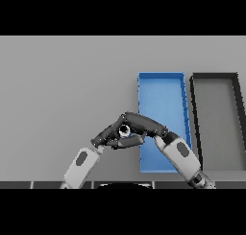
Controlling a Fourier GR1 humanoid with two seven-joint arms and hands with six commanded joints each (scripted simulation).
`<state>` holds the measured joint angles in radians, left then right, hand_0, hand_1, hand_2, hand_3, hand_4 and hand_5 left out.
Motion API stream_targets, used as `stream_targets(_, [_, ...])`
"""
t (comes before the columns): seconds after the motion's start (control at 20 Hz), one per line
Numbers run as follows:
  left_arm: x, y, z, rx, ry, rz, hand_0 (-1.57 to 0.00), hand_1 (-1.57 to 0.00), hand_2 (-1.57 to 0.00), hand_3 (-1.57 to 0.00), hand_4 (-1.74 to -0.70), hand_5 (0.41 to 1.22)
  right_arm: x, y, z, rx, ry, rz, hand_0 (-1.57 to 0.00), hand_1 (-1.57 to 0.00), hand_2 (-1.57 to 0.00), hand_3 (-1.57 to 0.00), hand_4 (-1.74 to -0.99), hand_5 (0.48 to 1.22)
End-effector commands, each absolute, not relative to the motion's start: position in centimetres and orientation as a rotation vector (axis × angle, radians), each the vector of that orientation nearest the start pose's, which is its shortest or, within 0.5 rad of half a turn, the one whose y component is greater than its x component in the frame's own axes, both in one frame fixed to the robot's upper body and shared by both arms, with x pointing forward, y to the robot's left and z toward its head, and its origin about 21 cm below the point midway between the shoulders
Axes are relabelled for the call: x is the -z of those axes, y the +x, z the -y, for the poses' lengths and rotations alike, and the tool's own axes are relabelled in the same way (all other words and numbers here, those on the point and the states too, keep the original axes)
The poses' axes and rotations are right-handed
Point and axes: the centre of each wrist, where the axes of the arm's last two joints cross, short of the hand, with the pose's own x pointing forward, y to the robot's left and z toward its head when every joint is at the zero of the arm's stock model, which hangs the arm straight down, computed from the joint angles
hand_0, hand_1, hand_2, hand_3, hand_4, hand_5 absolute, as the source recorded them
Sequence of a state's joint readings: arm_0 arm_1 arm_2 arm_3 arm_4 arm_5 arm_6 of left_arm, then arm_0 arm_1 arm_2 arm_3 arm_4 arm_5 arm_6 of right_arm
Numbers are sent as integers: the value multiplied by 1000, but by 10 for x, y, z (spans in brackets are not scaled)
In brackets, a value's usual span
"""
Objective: Pick up the blue pipe and place it into the blue bin.
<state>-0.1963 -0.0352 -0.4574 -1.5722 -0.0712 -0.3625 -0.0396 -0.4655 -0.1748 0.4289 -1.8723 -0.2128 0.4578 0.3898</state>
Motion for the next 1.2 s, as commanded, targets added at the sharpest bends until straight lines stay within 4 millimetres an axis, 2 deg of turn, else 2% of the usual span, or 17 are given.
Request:
stream_targets(0.0, [-42,256,-91,802,-639,1674,-1571,-1571,-1549,-1372,-1717,1221,-165,261,108,-1157,585,1679,-1413,-1417,-1418,-1350,-1474,996])
stream_targets(0.15, [-43,255,-91,797,-644,1692,-1571,-1571,-1551,-1417,-1729,1221,-168,259,108,-1173,591,1692,-1490,-1492,-1492,-1458,-1485,1106])
stream_targets(0.2, [-43,256,-90,804,-635,1689,-1571,-1571,-1555,-1432,-1731,1221,-162,259,108,-1142,630,1679,-1506,-1508,-1508,-1480,-1488,1129])
stream_targets(0.4, [-44,256,-90,791,-637,1707,-1571,-1571,-1564,-1434,-1732,1221,-161,253,105,-1078,670,1662,-1545,-1545,-1545,-1534,-1494,1183])
stream_targets(0.45, [-46,257,-91,794,-632,1722,-1571,-1571,-1566,-1264,-1734,1221,-163,252,105,-1067,671,1660,-1550,-1550,-1550,-1541,-1495,1191])
stream_targets(0.5, [-44,255,-94,799,-615,1724,-1446,-1368,-1336,-1051,-1629,1221,-162,253,104,-1066,651,1665,-1554,-1554,-1555,-1547,-1496,1197])
stream_targets(0.6, [-46,256,-96,853,-583,1698,-940,-875,-855,-672,-1406,1221,-162,253,104,-1054,645,1672,-1560,-1560,-1560,-1556,-1497,1206])
stream_targets(0.7, [-44,258,-96,895,-609,1692,-601,-560,-547,-430,-1250,1221,-166,252,107,-1058,632,1667,-1564,-1564,-1564,-1561,-1498,1211])
stream_targets(0.85, [-45,259,-98,924,-584,1629,-307,-286,-279,-220,-1092,984,-167,252,98,-1052,617,1656,-1567,-1568,-1568,-1566,-1498,1216])
stream_targets(0.9, [-43,260,-100,920,-570,1599,-246,-229,-223,-175,-1059,912,-166,253,102,-1037,632,1677,-1568,-1568,-1568,-1567,-1499,1217])
stream_targets(1.05, [-40,261,-104,921,-544,1572,-125,-117,-114,-89,-991,729,-164,251,104,-1048,630,1717,-1570,-1570,-1570,-1569,-1499,1219])
stream_targets(1.15, [-38,260,-103,898,-542,1555,-80,-74,-73,-57,-975,642,-165,252,102,-1045,618,1718,-1570,-1570,-1570,-1570,-1499,1220])
